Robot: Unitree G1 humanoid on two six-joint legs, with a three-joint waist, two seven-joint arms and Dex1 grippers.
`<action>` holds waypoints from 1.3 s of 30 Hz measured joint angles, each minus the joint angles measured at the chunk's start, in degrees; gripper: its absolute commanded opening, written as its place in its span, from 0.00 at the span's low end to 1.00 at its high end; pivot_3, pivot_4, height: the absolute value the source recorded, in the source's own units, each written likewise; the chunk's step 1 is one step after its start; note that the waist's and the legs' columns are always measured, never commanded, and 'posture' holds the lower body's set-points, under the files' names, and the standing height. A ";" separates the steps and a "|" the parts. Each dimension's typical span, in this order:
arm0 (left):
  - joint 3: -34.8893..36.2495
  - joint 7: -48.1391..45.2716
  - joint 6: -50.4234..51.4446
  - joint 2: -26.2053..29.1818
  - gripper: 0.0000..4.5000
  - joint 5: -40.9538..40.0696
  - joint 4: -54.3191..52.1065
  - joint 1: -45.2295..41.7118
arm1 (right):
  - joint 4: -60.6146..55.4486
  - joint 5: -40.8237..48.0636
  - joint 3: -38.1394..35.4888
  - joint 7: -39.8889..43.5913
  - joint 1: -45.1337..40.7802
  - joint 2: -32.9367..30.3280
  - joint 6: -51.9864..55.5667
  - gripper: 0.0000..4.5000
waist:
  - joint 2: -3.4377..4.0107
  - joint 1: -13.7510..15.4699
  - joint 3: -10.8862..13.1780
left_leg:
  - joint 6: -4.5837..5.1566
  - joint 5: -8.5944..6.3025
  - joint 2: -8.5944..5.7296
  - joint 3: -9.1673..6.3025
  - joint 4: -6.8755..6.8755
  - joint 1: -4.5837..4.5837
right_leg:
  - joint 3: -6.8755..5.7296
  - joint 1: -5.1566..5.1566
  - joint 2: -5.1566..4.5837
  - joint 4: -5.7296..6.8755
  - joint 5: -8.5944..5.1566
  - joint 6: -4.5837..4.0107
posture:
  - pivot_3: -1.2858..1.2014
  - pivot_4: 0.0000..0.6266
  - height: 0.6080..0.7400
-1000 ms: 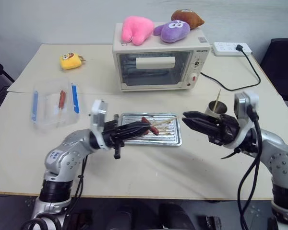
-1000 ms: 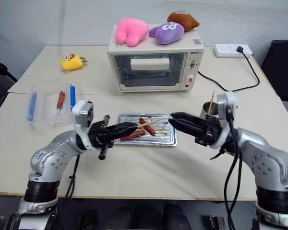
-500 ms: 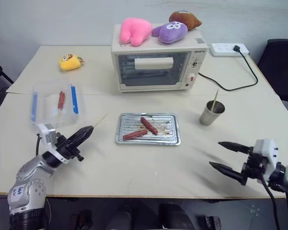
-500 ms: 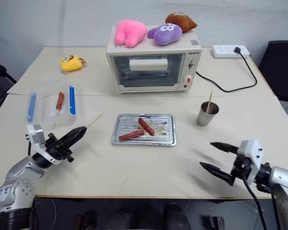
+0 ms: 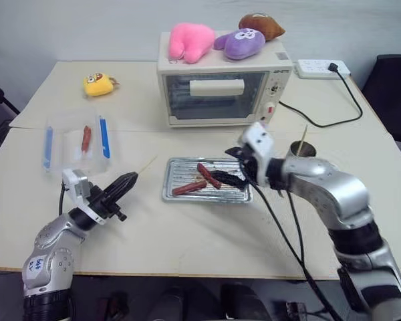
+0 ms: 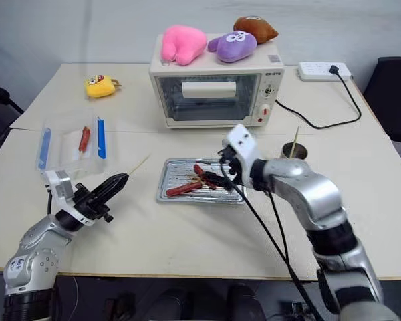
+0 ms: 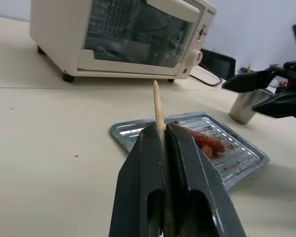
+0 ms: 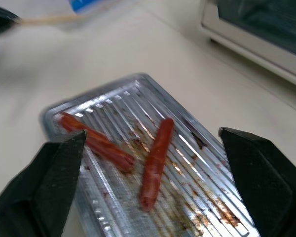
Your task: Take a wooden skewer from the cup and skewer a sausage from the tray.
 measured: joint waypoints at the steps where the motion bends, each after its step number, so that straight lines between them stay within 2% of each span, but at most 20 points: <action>1: -0.07 0.13 0.00 -0.04 0.00 0.00 -0.01 0.01 | 1.61 -1.08 1.05 -0.88 -1.08 0.97 0.78 0.99 | 0.00 -0.06 0.00 | 0.01 0.00 -0.03 0.03 0.00 -0.02 | 0.02 -0.01 -0.01 0.00 0.00 0.00 | 0.52 0.24 1.00; 4: -0.03 0.53 -0.01 -0.19 0.00 0.00 -0.62 0.65 | 7.12 -3.80 3.94 -3.01 -4.72 6.60 1.88 0.99 | -0.01 -0.65 0.00 | 0.02 -0.01 -0.03 0.06 0.01 -0.03 | 0.04 -0.07 -0.01 0.05 0.00 0.00 | 0.52 0.24 1.00; 9: -0.09 1.34 -0.13 -0.41 0.00 0.00 -1.66 1.08 | 14.34 -7.79 6.25 -4.67 -8.74 12.14 0.80 0.99 | 0.00 -1.67 -0.01 | -0.01 0.01 -0.03 0.06 0.00 -0.01 | 0.03 -0.13 0.01 0.21 0.00 0.00 | 0.52 0.24 1.00; 16: -0.10 2.11 -0.15 -0.61 0.00 -0.01 -2.79 2.24 | 19.12 -11.47 8.26 -4.26 -9.23 14.60 -0.40 0.99 | 0.00 -1.87 0.00 | -0.01 0.00 -0.04 0.09 0.00 -0.03 | 0.04 -0.21 0.00 0.48 0.00 0.00 | 0.52 0.24 1.00; 17: -0.09 2.16 -0.15 -0.61 0.00 -0.01 -3.08 2.29 | 19.58 -11.82 8.26 -4.18 -9.33 14.73 -0.78 0.91 | 0.00 -1.92 0.00 | -0.01 0.00 -0.04 0.09 0.01 -0.03 | 0.04 -0.21 0.00 0.48 0.00 0.00 | 0.52 0.24 1.00; 25: -0.10 2.61 -0.16 -0.70 0.00 -0.06 -3.74 2.48 | 22.64 -13.54 8.25 -2.99 -9.72 16.74 -2.15 0.46 | 0.00 -2.93 0.00 | -0.01 0.00 -0.04 0.10 -0.05 -0.03 | 0.03 -0.28 0.00 0.58 0.00 0.00 | 0.52 0.24 1.00; 31: -0.09 2.63 -0.16 -0.69 0.00 -0.10 -3.82 2.60 | 22.92 -14.33 8.18 -2.37 -9.72 17.10 -2.31 0.46 | 0.00 -2.97 -0.01 | -0.02 0.00 -0.04 0.14 -0.06 -0.03 | 0.05 -0.42 -0.01 0.64 0.00 0.00 | 0.52 0.24 1.00; 34: -0.09 2.63 -0.15 -0.69 0.00 -0.10 -3.82 2.59 | 22.94 -14.58 8.17 -1.94 -9.72 17.15 -2.36 0.36 | 0.00 -2.96 -0.01 | -0.03 -0.01 -0.04 0.16 -0.07 -0.03 | 0.06 -0.44 -0.01 0.64 0.00 0.00 | 0.52 0.24 1.00; 37: -0.11 2.62 -0.14 -0.69 0.00 -0.10 -3.82 2.59 | 22.96 -14.88 8.17 -1.65 -9.72 17.24 -2.35 0.18 | 0.00 -2.96 -0.01 | -0.03 -0.01 -0.04 0.18 -0.08 -0.04 | 0.07 -0.50 -0.02 0.65 0.00 0.00 | 0.52 0.24 1.00; 39: -0.12 2.61 -0.14 -0.69 0.00 -0.10 -3.82 2.59 | 22.95 -14.95 8.17 -1.41 -9.72 17.33 -2.40 0.18 | 0.00 -2.97 -0.01 | -0.03 -0.01 -0.04 0.19 -0.08 -0.04 | 0.07 -0.51 -0.02 0.65 0.00 0.00 | 0.52 0.24 1.00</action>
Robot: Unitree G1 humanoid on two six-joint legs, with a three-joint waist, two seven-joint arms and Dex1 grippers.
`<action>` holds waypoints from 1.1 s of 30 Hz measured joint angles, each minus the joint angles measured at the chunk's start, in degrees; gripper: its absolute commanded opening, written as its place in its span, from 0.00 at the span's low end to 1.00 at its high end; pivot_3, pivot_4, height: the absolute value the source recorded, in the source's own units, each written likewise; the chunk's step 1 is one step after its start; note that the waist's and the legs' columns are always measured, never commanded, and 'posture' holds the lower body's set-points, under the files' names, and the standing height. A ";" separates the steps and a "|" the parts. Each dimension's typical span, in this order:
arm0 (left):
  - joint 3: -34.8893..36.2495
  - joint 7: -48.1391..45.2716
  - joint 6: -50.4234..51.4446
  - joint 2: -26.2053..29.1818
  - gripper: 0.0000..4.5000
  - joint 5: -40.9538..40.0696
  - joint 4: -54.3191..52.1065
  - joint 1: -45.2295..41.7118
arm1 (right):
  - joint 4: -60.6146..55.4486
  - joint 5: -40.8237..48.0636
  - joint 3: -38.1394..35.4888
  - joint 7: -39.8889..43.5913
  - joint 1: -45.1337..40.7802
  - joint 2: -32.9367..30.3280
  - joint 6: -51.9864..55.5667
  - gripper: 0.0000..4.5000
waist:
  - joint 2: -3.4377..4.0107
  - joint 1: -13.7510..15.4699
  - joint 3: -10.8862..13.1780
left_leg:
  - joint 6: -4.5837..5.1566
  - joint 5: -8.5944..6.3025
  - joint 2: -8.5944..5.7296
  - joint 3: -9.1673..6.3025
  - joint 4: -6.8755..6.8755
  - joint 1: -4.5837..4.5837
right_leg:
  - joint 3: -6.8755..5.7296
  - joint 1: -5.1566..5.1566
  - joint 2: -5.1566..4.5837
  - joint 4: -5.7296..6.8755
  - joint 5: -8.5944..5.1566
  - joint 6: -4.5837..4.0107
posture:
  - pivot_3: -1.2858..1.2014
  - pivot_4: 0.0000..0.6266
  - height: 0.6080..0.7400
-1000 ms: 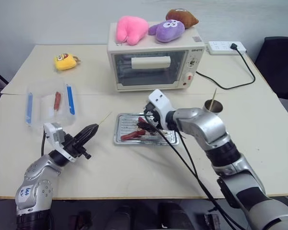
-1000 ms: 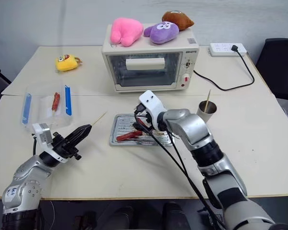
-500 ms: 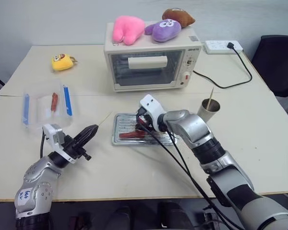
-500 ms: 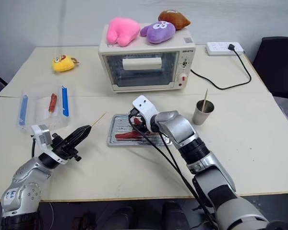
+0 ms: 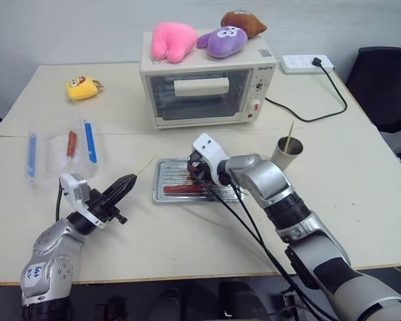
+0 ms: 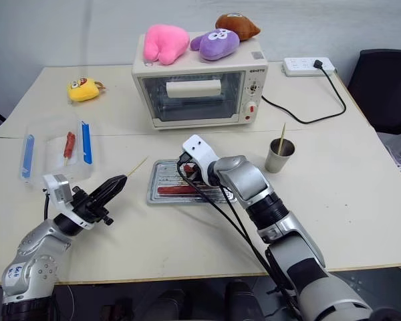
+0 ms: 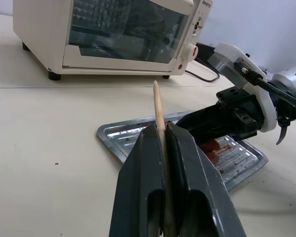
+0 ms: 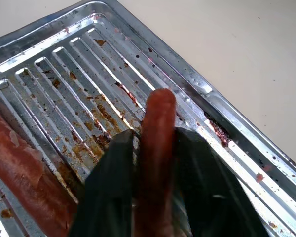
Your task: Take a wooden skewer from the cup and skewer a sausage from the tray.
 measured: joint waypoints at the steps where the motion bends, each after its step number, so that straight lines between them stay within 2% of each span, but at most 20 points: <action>1: 0.00 -0.01 0.00 0.01 0.00 0.00 0.00 0.00 | 0.00 -0.09 0.00 0.03 0.01 0.01 0.00 0.18 | 0.00 0.00 0.00 | 0.00 0.00 0.00 0.00 0.00 0.00 | 0.00 0.00 0.00 0.01 0.00 0.00 | 0.52 0.24 1.00; 7: -0.04 -0.19 0.02 0.17 0.00 0.00 0.00 -0.04 | -0.16 -0.32 -0.03 1.37 0.22 -0.49 -0.64 0.18 | 0.00 0.00 0.00 | 0.00 0.00 0.00 0.01 0.00 -0.03 | 0.00 -0.02 0.00 0.01 0.00 0.00 | 0.52 0.24 1.00; 12: -0.14 -1.05 0.13 0.93 0.00 0.00 0.04 -0.30 | -3.22 0.58 -0.33 6.34 0.79 -5.21 -1.46 0.18 | 0.00 0.10 0.00 | 0.00 0.00 -0.02 0.01 0.04 -0.13 | 0.01 -0.06 -0.02 -0.02 0.00 0.00 | 0.52 0.24 1.00; 13: -0.48 -2.08 0.37 1.79 0.00 0.00 0.23 -0.81 | -6.31 2.60 -1.54 10.19 2.11 -8.34 -2.88 0.18 | 0.00 0.28 0.00 | 0.00 0.00 -0.02 -0.03 0.05 -0.18 | -0.01 -0.08 -0.02 -0.04 0.00 0.00 | 0.52 0.24 1.00; 18: -0.81 -4.88 0.63 3.95 0.00 -0.03 0.55 -2.19 | -13.62 6.44 -5.82 18.26 3.38 -14.73 -5.24 0.18 | -0.01 -0.04 0.00 | 0.00 -0.01 -0.02 -0.01 0.00 -0.15 | 0.01 -0.10 -0.01 -0.14 0.00 0.00 | 0.52 0.24 1.00; 19: -2.61 -6.59 1.06 4.69 0.00 -0.03 0.64 -3.45 | -17.31 8.85 -6.59 21.76 5.49 -17.51 -5.89 0.18 | -0.04 0.14 0.01 | -0.02 -0.02 -0.05 -0.08 -0.06 -0.19 | -0.04 -0.19 0.00 -0.14 0.00 0.00 | 0.52 0.24 1.00; 22: -9.48 -17.61 1.64 12.00 0.00 1.93 0.63 -5.41 | -31.11 15.07 -10.86 35.58 15.54 -33.56 -8.96 0.18 | -0.03 1.26 0.02 | 0.10 -0.11 -0.11 -0.09 -0.05 -0.24 | 0.01 -0.14 -0.05 -0.37 0.00 -0.01 | 0.52 0.24 1.00; 25: -13.96 -23.55 1.41 14.33 0.00 3.50 0.50 -6.42 | -35.74 16.10 -12.59 40.08 20.64 -39.94 -11.29 0.18 | -0.03 1.37 0.02 | 0.13 -0.13 -0.09 -0.07 -0.03 -0.15 | 0.03 -0.01 -0.04 -0.57 0.01 0.02 | 0.52 0.24 1.00; 28: -18.27 -28.07 0.73 14.75 0.00 4.99 1.09 -9.34 | -38.72 17.39 -14.29 41.76 25.74 -42.30 -13.12 0.18 | -0.04 1.54 0.03 | 0.09 -0.11 -0.06 -0.07 -0.01 -0.10 | 0.03 -0.01 -0.03 -0.45 0.02 0.01 | 0.52 0.24 1.00; 33: -20.78 -31.07 -0.25 14.52 0.00 6.54 3.37 -13.21 | -41.06 17.75 -15.97 41.73 28.52 -44.42 -14.38 0.18 | -0.04 1.70 0.03 | 0.09 -0.10 -0.07 -0.07 0.03 -0.10 | 0.04 -0.02 -0.03 -0.40 0.02 0.00 | 0.52 0.24 1.00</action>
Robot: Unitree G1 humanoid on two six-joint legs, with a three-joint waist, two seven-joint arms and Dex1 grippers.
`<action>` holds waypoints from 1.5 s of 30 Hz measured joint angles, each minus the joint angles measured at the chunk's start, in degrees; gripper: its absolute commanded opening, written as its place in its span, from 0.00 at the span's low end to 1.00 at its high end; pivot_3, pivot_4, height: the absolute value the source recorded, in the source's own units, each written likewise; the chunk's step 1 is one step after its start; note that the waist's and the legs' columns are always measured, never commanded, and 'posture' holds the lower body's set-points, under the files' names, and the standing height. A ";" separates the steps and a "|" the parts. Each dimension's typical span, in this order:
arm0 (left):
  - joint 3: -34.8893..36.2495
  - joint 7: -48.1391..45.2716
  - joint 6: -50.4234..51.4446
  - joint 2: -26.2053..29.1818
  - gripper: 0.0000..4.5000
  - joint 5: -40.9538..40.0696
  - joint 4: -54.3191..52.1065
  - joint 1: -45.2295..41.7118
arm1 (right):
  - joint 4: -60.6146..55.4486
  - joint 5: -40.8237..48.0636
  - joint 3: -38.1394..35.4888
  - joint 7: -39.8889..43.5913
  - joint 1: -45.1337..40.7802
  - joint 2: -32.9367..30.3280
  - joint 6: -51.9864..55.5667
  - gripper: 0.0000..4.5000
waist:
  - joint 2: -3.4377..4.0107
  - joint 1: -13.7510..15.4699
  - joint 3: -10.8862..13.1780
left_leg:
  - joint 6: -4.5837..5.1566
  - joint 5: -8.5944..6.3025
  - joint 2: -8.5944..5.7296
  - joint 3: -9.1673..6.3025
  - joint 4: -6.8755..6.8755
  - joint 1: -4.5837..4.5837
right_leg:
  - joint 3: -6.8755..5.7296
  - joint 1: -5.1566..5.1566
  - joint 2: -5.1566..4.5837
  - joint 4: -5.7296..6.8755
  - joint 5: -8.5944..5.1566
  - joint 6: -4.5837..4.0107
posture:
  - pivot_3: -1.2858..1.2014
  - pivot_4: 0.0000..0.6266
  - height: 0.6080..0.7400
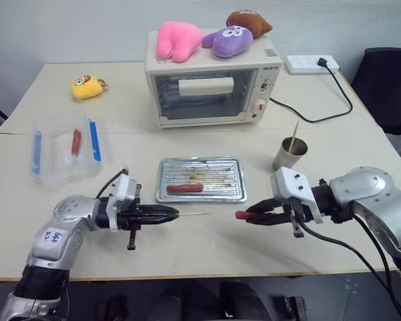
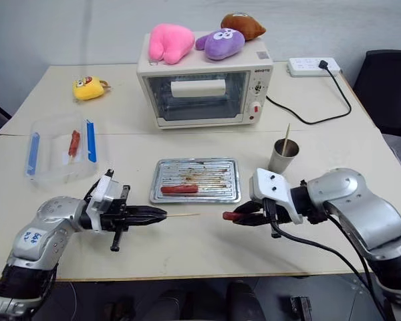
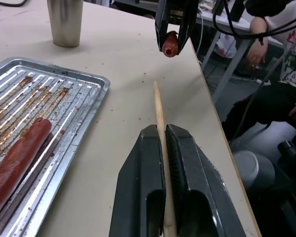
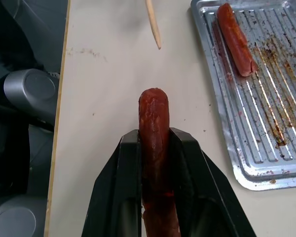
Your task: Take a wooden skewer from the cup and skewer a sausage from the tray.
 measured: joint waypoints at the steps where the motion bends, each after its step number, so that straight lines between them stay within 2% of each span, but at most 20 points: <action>1: -0.45 -0.22 0.01 -0.37 0.00 0.05 0.29 -0.54 | -0.56 0.10 -0.20 -0.41 0.13 -0.02 0.00 0.18 | 0.00 0.02 0.00 | 0.00 0.00 0.00 0.00 0.01 0.00 | -0.01 0.00 0.00 0.00 0.00 0.00 | 0.52 0.24 1.00; 16: -1.97 0.17 3.31 -4.35 0.00 -0.59 0.10 -3.47 | -2.79 3.79 -0.99 -3.75 -0.30 0.03 2.12 0.18 | -0.02 0.52 0.01 | 0.00 0.00 -0.01 0.00 0.09 -0.01 | -0.01 0.00 0.00 0.05 0.00 0.00 | 0.52 0.24 1.00; 27: -1.96 -0.07 5.50 -4.44 0.00 -0.90 -0.76 -4.34 | -0.18 3.36 1.17 -5.37 -1.65 4.39 -0.33 0.18 | -0.03 0.85 0.01 | 0.00 0.00 -0.01 0.00 0.11 -0.01 | -0.01 0.00 0.00 0.08 0.00 0.00 | 0.52 0.24 1.00; 45: -0.11 -0.87 5.91 -2.42 0.00 -1.44 -0.84 -4.84 | 1.95 1.54 2.56 -4.10 -1.16 4.84 -4.07 0.18 | -0.02 1.26 0.01 | 0.00 0.01 -0.01 0.00 0.13 -0.01 | -0.02 -0.01 0.00 0.10 0.00 0.00 | 0.52 0.24 1.00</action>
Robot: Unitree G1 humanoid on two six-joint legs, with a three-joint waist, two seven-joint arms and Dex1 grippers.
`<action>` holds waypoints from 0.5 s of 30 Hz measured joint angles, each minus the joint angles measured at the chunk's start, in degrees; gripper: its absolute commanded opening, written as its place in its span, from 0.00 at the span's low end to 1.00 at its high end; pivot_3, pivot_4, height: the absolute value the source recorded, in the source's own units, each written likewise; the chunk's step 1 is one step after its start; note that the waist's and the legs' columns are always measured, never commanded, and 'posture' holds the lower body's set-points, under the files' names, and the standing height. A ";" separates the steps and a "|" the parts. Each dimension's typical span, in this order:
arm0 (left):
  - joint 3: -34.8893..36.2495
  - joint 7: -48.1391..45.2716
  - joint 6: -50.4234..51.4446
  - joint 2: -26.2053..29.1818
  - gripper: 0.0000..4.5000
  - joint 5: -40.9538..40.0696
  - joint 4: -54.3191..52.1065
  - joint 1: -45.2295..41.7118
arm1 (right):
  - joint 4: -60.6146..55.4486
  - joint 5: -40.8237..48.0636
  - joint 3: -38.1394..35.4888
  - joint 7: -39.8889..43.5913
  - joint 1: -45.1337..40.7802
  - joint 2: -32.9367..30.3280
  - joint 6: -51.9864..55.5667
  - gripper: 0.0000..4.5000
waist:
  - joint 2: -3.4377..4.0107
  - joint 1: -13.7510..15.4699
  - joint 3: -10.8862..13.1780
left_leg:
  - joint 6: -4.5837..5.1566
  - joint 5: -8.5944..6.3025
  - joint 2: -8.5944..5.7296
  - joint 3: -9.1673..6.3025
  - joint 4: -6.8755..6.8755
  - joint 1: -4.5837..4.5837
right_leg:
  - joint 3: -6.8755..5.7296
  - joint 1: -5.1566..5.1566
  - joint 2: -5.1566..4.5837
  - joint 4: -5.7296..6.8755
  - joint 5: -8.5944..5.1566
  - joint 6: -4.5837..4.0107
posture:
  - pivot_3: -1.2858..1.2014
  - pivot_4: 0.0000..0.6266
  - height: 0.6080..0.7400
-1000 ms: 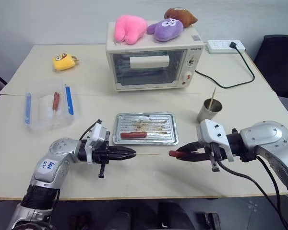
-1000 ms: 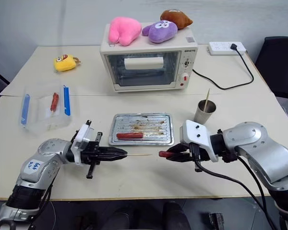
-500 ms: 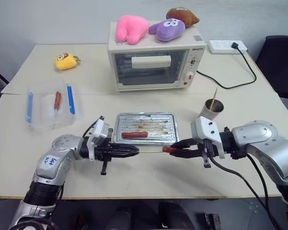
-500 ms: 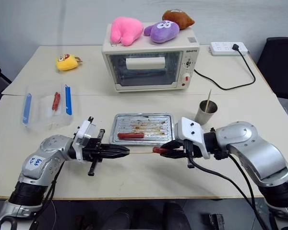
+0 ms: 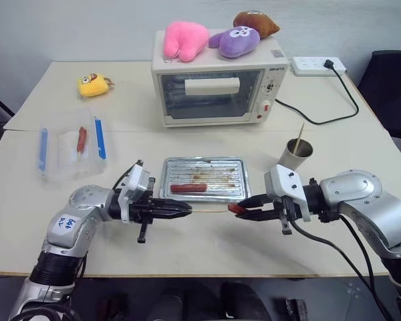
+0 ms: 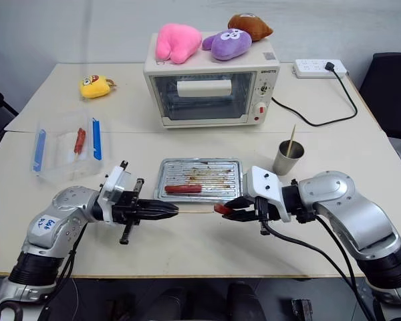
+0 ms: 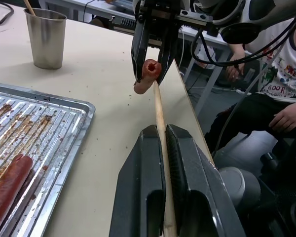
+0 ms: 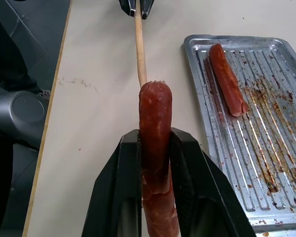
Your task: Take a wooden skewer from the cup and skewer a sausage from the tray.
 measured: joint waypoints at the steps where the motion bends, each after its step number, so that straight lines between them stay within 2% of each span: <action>1: 0.33 -0.09 0.18 0.15 0.00 -0.15 0.00 0.00 | 0.00 -0.14 0.01 0.07 0.00 0.00 0.00 0.18 | 0.00 0.01 0.00 | 0.00 0.00 0.00 0.00 0.00 0.00 | 0.00 0.00 0.00 0.00 0.00 0.00 | 0.52 0.24 1.00; 15: -0.13 -0.42 2.33 0.01 0.00 -1.46 -0.04 -2.59 | 0.00 -1.13 1.49 0.68 -0.20 -0.01 0.42 0.18 | 0.00 0.01 0.00 | 0.00 0.00 0.00 0.00 0.02 0.00 | 0.00 0.00 0.00 0.04 0.00 0.00 | 0.52 0.24 1.00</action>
